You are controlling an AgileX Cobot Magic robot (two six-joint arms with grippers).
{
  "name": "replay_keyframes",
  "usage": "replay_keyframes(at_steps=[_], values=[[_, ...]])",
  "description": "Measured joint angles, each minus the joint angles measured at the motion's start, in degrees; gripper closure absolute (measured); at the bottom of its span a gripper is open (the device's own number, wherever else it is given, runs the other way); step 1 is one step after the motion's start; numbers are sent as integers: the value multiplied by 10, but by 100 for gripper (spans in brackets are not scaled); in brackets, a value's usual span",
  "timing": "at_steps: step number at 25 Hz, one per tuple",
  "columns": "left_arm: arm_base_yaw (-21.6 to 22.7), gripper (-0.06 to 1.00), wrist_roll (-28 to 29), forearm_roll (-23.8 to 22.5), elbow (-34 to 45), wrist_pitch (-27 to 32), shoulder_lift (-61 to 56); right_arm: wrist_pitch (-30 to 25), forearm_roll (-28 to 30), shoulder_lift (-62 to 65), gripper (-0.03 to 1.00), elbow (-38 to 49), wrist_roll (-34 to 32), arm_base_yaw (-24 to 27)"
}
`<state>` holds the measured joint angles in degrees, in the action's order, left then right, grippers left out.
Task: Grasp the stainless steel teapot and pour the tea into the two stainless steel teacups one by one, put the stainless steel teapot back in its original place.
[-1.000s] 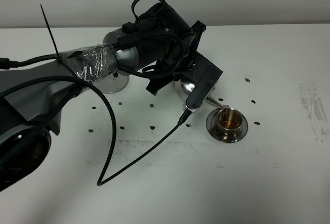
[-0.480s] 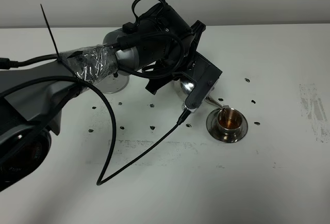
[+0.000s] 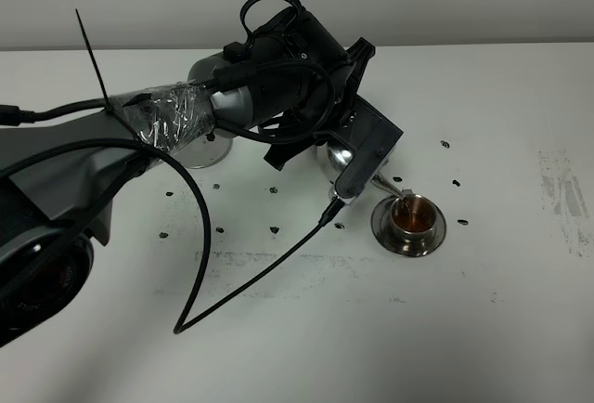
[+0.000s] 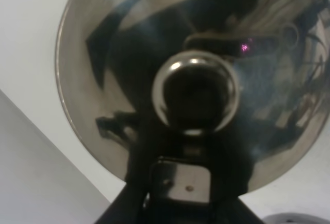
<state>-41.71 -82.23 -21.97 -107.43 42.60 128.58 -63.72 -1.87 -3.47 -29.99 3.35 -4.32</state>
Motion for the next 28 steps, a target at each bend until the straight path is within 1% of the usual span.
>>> replay_keyframes(at_steps=[28], values=[[0, 76, -12, -10, 0, -9, 0, 0, 0, 0, 38, 0, 0, 0]])
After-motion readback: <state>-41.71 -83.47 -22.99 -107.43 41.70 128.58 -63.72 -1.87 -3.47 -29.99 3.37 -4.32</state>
